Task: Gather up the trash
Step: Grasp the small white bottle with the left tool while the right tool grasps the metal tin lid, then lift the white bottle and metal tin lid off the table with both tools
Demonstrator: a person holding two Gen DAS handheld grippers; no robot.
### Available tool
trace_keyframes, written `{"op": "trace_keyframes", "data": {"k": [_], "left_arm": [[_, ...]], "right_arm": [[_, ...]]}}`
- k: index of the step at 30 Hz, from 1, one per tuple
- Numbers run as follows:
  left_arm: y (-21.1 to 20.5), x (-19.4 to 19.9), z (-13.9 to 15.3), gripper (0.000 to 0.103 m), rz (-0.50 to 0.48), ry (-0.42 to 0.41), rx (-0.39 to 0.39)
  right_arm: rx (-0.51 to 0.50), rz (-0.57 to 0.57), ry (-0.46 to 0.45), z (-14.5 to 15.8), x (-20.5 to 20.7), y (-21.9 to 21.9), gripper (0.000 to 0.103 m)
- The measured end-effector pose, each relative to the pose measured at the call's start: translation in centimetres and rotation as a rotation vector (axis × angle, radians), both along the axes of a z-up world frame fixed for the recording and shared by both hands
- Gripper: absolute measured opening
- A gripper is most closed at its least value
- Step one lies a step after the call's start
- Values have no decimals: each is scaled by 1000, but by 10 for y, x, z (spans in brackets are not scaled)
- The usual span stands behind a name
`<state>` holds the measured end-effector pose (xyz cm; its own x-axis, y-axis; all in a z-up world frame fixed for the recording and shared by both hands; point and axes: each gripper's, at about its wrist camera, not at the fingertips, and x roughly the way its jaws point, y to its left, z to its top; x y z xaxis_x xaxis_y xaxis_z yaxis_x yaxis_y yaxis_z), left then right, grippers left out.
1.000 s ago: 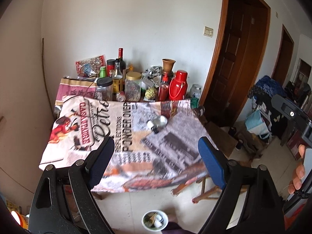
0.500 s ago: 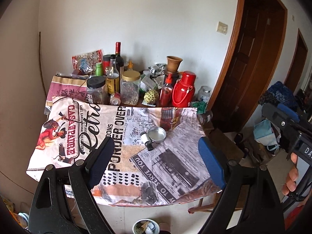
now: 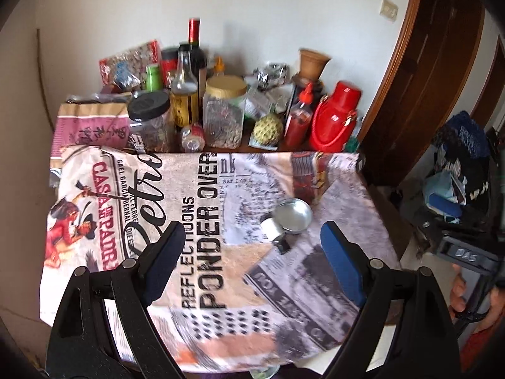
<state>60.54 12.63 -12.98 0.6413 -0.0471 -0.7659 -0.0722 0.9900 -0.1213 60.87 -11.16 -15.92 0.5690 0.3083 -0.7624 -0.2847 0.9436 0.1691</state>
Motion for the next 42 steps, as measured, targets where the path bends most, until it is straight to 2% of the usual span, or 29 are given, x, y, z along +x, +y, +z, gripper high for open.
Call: {"op": "trace_keyframes", "data": {"k": [5, 8, 10, 11, 13, 17, 20, 25, 31, 40, 42], "left_arm": [[29, 43, -35, 87, -10, 79, -19], [37, 62, -58, 87, -23, 132, -33], [39, 70, -72, 87, -32, 159, -35], [40, 74, -79, 87, -34, 171, -36], [40, 80, -91, 87, -40, 196, -46], [37, 89, -111, 87, -59, 240, -71], [31, 93, -121, 87, -82, 263, -78], [18, 99, -131, 87, -117, 292, -88], [-4, 109, -145, 75, -152, 330, -111], [-26, 127, -176, 42, -112, 428, -202], [-29, 130, -180, 35, -101, 426, -214]], "right_arm": [[-16, -12, 139, -52, 44, 27, 91], [-28, -10, 202, -79, 64, 40, 74], [-23, -9, 249, -94, 75, 46, 56], [-16, -9, 272, -103, 81, 49, 53], [-11, -2, 301, -115, 88, 54, 38], [-30, 18, 322, -130, 97, 63, 27], [-51, 29, 324, -137, 99, 67, 9], [-115, 36, 298, -140, 95, 70, 3], [-83, -41, 273, -125, 85, 38, 3], [-68, -125, 200, -85, 54, -14, 3], [-49, -133, 195, -77, 46, -26, 3]]}}
